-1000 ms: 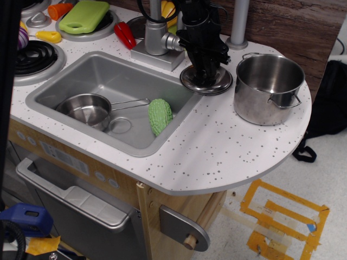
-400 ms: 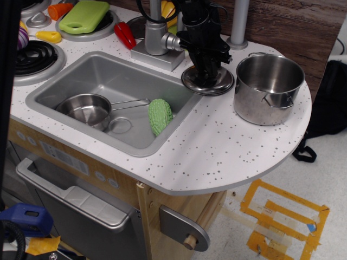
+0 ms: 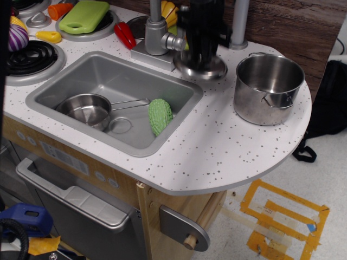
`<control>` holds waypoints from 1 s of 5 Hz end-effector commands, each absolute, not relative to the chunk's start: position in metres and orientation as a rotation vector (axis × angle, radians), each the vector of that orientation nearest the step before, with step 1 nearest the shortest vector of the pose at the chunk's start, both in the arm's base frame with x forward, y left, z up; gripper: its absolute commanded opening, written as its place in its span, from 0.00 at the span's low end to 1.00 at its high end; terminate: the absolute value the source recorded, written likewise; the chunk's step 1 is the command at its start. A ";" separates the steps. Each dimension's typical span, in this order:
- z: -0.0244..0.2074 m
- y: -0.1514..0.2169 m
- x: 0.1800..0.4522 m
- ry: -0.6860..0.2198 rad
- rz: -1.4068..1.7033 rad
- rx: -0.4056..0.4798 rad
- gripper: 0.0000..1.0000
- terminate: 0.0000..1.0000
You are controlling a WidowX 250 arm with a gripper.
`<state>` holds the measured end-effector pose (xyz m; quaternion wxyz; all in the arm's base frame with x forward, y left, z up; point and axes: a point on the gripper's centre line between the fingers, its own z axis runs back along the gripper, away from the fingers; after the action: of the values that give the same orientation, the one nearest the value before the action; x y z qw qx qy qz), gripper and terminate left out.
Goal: Put lid on pot or pan
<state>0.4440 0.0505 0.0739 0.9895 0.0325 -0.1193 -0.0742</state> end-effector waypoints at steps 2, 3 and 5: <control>0.160 0.030 0.438 -0.345 -0.095 0.130 0.00 0.00; 0.158 0.010 0.436 -0.399 -0.066 0.106 0.00 0.00; 0.142 -0.027 0.431 -0.453 -0.016 0.043 0.00 0.00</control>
<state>0.4263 -0.0328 0.0988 0.9836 0.0191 -0.1792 -0.0002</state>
